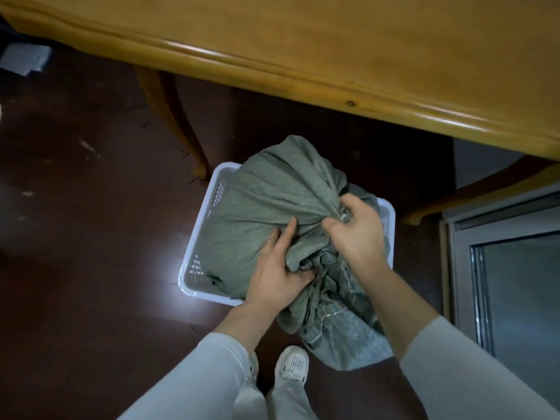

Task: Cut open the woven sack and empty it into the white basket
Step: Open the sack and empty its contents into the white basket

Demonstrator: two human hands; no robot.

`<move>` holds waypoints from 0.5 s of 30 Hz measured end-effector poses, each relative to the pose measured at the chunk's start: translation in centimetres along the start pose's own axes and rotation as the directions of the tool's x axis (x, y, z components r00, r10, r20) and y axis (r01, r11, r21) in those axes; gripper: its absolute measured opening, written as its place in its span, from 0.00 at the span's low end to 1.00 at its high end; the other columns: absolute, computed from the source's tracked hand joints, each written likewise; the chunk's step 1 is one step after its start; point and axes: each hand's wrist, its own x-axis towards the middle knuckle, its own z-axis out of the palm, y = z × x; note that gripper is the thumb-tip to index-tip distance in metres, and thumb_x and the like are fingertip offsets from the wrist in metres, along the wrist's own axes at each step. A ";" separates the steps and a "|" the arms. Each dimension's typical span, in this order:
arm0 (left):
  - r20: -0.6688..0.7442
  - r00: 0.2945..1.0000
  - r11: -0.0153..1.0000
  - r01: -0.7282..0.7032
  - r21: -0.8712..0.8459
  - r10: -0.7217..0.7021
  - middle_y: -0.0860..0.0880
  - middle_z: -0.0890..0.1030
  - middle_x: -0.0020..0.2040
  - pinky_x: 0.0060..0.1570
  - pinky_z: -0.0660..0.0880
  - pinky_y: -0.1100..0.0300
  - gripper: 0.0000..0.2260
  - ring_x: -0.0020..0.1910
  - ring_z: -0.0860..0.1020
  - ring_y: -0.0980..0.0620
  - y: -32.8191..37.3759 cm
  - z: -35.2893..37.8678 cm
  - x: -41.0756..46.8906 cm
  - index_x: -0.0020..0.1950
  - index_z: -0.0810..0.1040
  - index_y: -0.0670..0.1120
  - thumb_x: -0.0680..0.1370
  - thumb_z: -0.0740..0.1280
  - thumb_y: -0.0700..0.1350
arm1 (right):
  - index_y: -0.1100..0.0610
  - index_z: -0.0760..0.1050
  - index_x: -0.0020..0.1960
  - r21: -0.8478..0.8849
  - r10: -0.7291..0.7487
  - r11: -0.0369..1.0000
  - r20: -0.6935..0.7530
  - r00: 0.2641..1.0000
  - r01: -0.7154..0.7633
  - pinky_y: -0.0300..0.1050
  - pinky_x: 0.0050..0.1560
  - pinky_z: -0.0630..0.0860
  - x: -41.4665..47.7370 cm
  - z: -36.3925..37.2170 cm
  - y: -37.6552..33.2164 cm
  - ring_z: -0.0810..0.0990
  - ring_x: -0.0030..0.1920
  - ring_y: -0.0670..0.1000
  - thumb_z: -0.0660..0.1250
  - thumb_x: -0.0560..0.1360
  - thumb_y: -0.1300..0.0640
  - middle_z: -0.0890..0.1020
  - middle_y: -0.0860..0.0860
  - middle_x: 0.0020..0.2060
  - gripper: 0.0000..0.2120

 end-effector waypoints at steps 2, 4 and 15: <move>0.003 1.000 1.000 -0.005 0.018 0.005 0.48 0.61 0.76 0.73 0.61 0.50 0.48 0.75 0.60 0.49 0.2 -0.4 -0.4 0.75 0.43 0.63 0.67 0.73 0.46 | 0.56 0.75 0.46 -0.027 0.006 1.000 0.036 0.999 -0.005 0.51 0.39 0.77 -0.5 -0.3 -0.5 0.80 0.36 0.56 0.65 0.69 0.60 0.82 0.55 0.37 0.07; -0.002 0.999 0.999 -0.032 0.005 0.032 0.51 0.63 0.75 0.70 0.65 0.49 0.50 0.73 0.64 0.49 1.1 -0.9 -1.0 0.71 0.36 0.67 0.68 0.73 0.47 | 0.57 0.74 0.44 -0.018 -0.011 1.000 0.032 0.999 0.011 0.51 0.34 0.75 -0.9 -0.9 -1.0 0.76 0.31 0.55 0.65 0.69 0.61 0.80 0.54 0.33 0.05; -0.085 0.976 0.977 -0.191 0.099 0.200 0.49 0.67 0.67 0.62 0.65 0.63 0.43 0.67 0.68 0.50 4.5 -3.4 -2.3 0.74 0.45 0.64 0.72 0.70 0.43 | 0.56 0.73 0.38 0.007 -0.118 0.993 -0.146 0.982 0.121 0.47 0.33 0.72 -4.3 -3.9 -4.9 0.76 0.30 0.52 0.67 0.67 0.61 0.79 0.54 0.30 0.03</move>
